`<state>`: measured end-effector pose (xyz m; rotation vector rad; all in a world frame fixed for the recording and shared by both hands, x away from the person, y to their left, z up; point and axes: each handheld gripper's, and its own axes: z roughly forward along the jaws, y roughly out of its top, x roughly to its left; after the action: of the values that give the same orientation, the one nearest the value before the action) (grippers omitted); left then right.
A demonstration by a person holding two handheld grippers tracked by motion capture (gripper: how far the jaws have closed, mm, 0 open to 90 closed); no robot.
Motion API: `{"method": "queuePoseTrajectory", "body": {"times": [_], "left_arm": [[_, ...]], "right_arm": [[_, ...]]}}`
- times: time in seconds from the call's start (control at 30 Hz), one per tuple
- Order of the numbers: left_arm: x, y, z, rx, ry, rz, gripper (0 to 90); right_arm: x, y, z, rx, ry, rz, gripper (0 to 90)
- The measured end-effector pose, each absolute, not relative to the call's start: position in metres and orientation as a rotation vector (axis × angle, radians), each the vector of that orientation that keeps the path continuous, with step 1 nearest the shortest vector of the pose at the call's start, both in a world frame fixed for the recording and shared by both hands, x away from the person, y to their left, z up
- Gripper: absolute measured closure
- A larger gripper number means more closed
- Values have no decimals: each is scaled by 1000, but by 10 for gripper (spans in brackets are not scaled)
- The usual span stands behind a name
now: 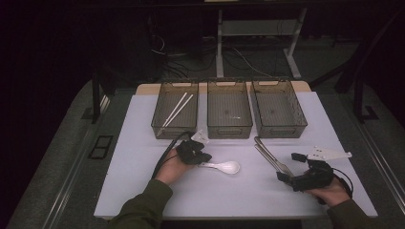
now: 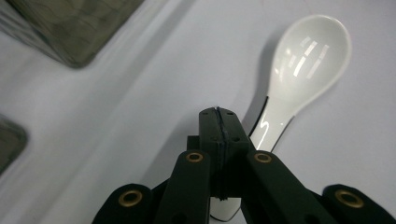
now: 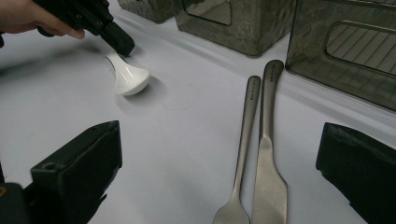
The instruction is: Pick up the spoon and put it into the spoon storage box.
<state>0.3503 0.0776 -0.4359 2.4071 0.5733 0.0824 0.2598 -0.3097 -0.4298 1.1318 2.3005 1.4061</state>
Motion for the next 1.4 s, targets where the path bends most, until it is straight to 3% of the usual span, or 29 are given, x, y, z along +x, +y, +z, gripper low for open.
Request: {"method": "queuePoseTrajectory", "body": {"times": [0.43,0.73,1.23,1.4], "left_arm": [[332,84,-435,2410,544,64,892],[329,89,-426,2309,580,54,882],[324,66,-419,2181,518,-6,501],[325,51,-424,2201,500,10,458]], "right_arm": [[260,-309,-430,1131,2300,1408,4],[259,-309,-429,1123,2302,1408,4],[260,-308,-430,1117,2314,1396,4],[260,-307,-430,1117,2314,1394,4]]}}
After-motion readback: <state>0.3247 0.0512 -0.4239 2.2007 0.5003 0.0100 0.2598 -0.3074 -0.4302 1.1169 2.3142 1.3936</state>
